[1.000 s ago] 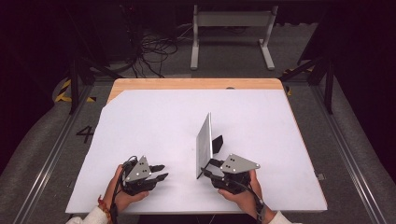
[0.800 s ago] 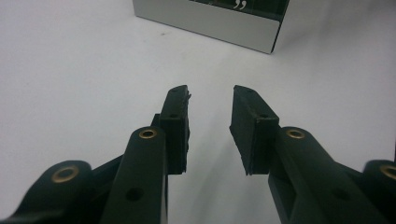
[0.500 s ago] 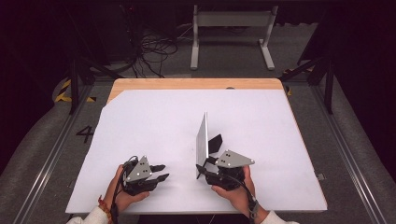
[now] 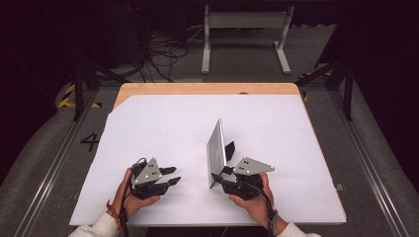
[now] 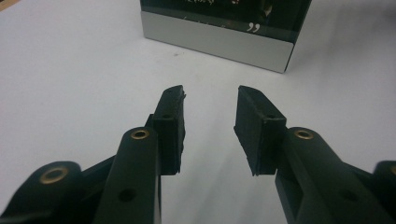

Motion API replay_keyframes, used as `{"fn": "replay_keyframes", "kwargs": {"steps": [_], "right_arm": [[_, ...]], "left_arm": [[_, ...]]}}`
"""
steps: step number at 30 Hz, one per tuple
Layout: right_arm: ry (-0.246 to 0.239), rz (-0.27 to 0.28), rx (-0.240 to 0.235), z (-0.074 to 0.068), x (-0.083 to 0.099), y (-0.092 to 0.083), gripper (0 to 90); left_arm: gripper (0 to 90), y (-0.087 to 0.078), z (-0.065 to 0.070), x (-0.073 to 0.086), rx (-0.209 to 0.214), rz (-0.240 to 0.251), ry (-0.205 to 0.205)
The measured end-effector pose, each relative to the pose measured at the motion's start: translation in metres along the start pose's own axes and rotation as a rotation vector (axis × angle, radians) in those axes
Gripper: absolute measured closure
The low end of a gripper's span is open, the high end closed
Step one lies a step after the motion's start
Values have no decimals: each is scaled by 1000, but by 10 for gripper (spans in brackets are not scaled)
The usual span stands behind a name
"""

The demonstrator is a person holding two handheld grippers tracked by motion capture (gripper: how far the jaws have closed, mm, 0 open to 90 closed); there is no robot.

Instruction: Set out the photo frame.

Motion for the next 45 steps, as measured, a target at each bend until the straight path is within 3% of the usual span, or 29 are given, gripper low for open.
{"fn": "replay_keyframes", "kwargs": {"steps": [4, 10, 13, 17, 25, 34, 38, 45], "right_arm": [[-32, -9, 14, 3, 0, -4, 631], [-58, -7, 41, 3, 3, -4, 618], [-63, -24, 51, 3, 9, 1, 570], [-62, -33, 66, 6, 14, 10, 573], [-48, -44, 41, 8, 16, 12, 611], [-80, -79, 30, 16, 16, 5, 647], [-83, -89, 22, 18, 17, 2, 665], [-95, -81, 54, 30, 17, -8, 725]], "left_arm": [[601, 5, -6, -8, -30, 17, 8], [583, 14, -9, -20, -17, 37, 17], [579, 20, -7, -22, -3, 32, 23], [576, 22, -6, -24, 5, 32, 33], [490, 35, -13, -31, 6, 34, 26], [407, 51, -20, -32, 13, 8, 11], [320, 56, -24, -33, 5, -3, -2], [249, 66, -26, -36, 21, -8, -11]]}}
Point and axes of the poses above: each handheld gripper's, and its own axes: y roughly forward along the jaws, x roughly out of its underside, z roughly to its right, the point moved 10 cm from there along y, roughly forward along the jaws, and after that the axes turned 12 degrees about y, right-handed, at the moved point
